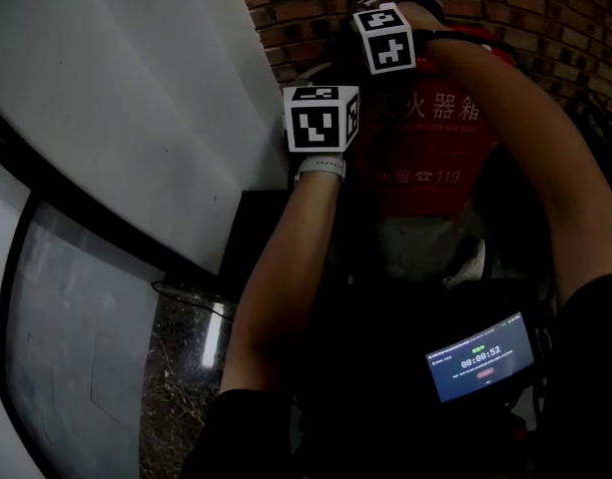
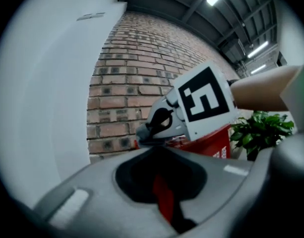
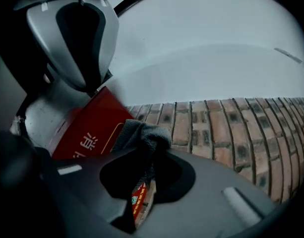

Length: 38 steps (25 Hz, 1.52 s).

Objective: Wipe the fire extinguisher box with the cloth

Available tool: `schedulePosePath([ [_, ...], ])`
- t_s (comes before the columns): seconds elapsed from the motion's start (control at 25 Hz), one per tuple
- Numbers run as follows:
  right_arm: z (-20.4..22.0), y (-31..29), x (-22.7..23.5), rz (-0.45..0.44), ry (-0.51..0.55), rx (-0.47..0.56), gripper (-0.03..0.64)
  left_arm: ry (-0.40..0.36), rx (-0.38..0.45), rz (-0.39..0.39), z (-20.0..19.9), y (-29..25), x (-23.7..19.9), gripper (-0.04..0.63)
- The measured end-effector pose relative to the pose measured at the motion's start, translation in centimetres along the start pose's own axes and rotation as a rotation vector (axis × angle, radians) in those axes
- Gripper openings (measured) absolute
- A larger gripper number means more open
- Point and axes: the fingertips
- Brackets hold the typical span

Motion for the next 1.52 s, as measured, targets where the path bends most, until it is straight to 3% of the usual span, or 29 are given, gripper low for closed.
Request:
schedulePosePath([
  [0.28, -0.6, -2.5, -0.6, -0.052, 0.027, -0.021, 0.031, 0.001, 0.021, 0.010, -0.1, 0.5, -0.6, 0.003],
  [0.48, 0.2, -2.1, -1.0, -0.078, -0.008, -0.006, 0.031, -0.011, 0.023, 0.015, 0.3, -0.1, 0.0, 0.003],
  [0.72, 1.9, -1.7, -1.4, -0.075, -0.023, -0.021, 0.031, -0.053, 0.061, 0.034, -0.8, -0.5, 1.6, 0.003],
  [1.52, 9.1, 1.3, -4.3, -0.047, -0.071, -0.054, 0.029, -0.055, 0.027, 0.079, -1.2, -2.3, 8.1, 0.003],
])
Point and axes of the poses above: the fingertips, and each gripper's own axes: y backward along the fingers, x to its right, z out of its underside, and after that the axes turned 11 degrees about -z, right-handed
